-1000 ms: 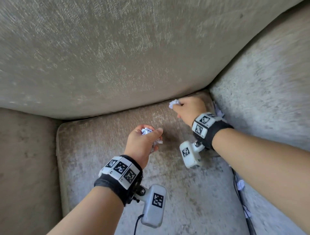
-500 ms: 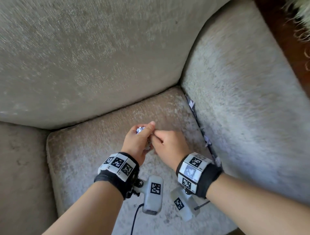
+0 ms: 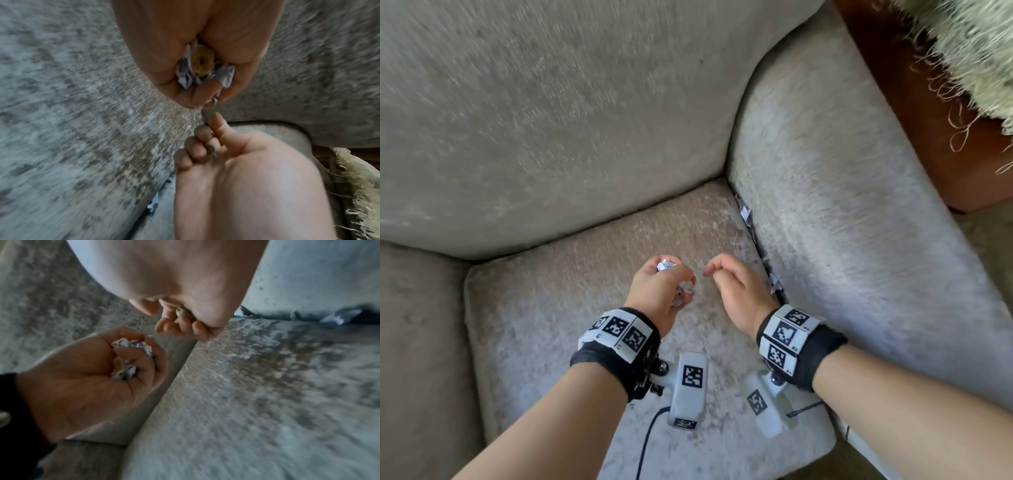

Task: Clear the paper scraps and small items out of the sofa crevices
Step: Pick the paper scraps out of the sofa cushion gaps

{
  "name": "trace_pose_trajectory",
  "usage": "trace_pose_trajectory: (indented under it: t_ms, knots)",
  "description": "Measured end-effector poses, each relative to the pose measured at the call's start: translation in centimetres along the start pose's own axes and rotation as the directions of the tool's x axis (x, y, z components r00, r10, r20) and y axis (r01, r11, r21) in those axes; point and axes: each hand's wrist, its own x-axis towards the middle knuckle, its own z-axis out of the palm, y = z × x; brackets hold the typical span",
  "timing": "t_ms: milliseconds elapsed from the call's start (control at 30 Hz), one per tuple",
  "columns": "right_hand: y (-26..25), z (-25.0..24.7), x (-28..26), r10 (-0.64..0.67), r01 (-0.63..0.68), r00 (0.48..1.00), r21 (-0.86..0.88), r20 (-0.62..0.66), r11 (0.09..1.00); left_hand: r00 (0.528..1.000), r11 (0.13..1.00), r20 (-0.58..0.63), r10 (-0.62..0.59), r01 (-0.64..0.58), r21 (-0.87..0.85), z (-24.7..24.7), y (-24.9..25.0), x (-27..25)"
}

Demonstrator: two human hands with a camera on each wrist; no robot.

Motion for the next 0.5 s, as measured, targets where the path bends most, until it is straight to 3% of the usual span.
trace_pose_trajectory:
  t_ms: [100, 233, 500]
  knots:
    - [-1.1, 0.4, 0.5, 0.017, -0.017, 0.998, 0.008, 0.065, 1.000, 1.000, 1.000, 0.012, 0.017, -0.017, 0.020, 0.0, 0.7, -0.4]
    - [-1.6, 0.8, 1.3, -0.079, 0.093, 0.991, -0.133, 0.107, 0.987, 0.999, 0.998, 0.044, 0.025, -0.027, 0.052, 0.0, 0.9, -0.4]
    - [-0.6, 0.9, 1.7, -0.113, 0.093, 0.980, -0.128, -0.166, 0.987, 0.999, 1.000, 0.046, 0.004, -0.005, 0.016, -0.1, -0.6, -0.5]
